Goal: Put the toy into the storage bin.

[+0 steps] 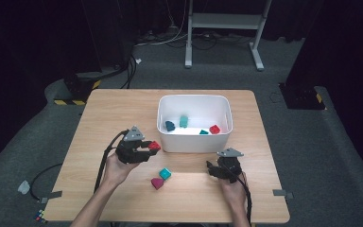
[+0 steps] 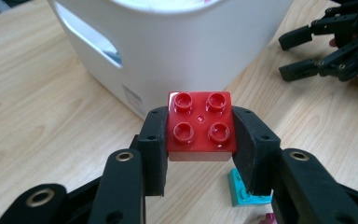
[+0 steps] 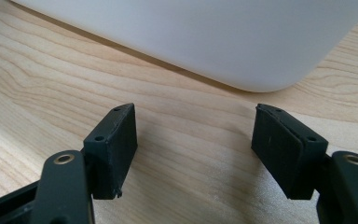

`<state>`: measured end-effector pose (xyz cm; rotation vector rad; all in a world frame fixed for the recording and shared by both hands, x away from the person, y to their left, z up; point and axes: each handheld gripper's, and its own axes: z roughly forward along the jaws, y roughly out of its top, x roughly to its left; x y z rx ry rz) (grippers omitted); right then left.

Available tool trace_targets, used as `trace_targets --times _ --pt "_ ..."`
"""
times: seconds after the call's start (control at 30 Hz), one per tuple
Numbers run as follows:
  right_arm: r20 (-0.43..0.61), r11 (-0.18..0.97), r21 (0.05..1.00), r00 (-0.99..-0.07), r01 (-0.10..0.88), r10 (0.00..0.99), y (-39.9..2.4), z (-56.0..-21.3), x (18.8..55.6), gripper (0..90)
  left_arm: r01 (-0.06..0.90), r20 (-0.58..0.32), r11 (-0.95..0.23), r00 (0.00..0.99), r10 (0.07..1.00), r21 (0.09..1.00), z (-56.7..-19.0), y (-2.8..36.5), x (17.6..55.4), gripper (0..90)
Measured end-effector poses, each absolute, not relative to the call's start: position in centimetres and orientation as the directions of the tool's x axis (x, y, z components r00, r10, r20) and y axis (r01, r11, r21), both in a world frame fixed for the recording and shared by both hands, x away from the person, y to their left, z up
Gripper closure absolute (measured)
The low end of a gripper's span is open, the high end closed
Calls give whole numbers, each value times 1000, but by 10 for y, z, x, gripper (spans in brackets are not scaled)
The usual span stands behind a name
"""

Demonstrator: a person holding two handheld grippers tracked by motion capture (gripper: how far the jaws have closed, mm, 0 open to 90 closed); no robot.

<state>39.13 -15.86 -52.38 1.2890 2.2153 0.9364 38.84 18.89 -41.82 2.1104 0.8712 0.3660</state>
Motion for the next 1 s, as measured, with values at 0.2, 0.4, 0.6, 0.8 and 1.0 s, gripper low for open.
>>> trace_targets --times 0.2,0.4,0.6,0.8,1.0 --pt "-15 347 723 -488 597 872 -159 -524 391 310 470 -71 -392 706 704 791 -405 188 393 588" --pt "-15 347 723 -488 597 873 -159 -524 391 310 453 -70 -379 710 701 807 -386 187 396 588" --pt "-15 347 723 -488 598 873 -159 -524 391 310 438 -77 -367 722 688 820 -369 179 406 588" --pt "-15 347 723 -488 597 873 -159 -524 391 309 414 -58 -385 739 671 825 -355 168 415 587" --pt "-15 347 723 -488 598 873 -159 -524 391 309 406 -76 -363 747 660 839 -347 160 428 587"
